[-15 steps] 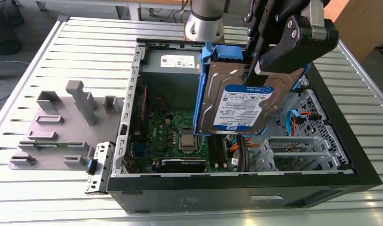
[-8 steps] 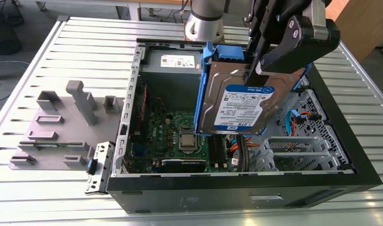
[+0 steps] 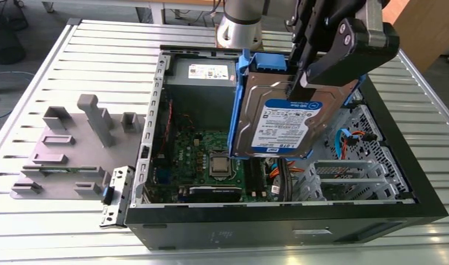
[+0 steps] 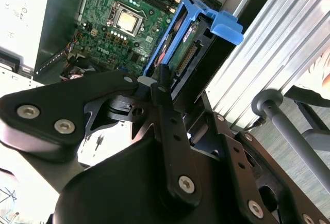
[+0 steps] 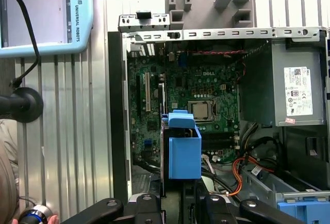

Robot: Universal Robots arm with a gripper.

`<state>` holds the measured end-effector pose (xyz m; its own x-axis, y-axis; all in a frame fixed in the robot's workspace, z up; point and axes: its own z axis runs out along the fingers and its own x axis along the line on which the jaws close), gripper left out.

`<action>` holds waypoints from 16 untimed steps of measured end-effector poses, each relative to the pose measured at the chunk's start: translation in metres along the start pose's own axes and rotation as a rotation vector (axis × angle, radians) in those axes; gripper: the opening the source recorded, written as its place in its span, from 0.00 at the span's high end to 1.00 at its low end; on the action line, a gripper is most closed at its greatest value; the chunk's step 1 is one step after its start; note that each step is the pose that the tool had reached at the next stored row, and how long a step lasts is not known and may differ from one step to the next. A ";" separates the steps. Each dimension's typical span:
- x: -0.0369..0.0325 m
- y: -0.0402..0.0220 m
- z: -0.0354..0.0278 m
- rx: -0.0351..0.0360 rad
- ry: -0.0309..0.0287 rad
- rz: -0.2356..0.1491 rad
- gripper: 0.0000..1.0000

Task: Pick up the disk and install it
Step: 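Pick up the disk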

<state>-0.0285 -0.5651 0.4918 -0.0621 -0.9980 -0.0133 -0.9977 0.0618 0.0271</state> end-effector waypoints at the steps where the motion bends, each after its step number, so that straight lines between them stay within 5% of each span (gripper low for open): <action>1: 0.0000 -0.0008 0.0000 0.0000 0.0000 0.000 0.65; 16: -0.0014 -0.0223 -0.0004 -0.0005 0.0001 0.000 0.65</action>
<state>-0.0061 -0.5651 0.4916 -0.0621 -0.9980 -0.0133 -0.9977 0.0617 0.0276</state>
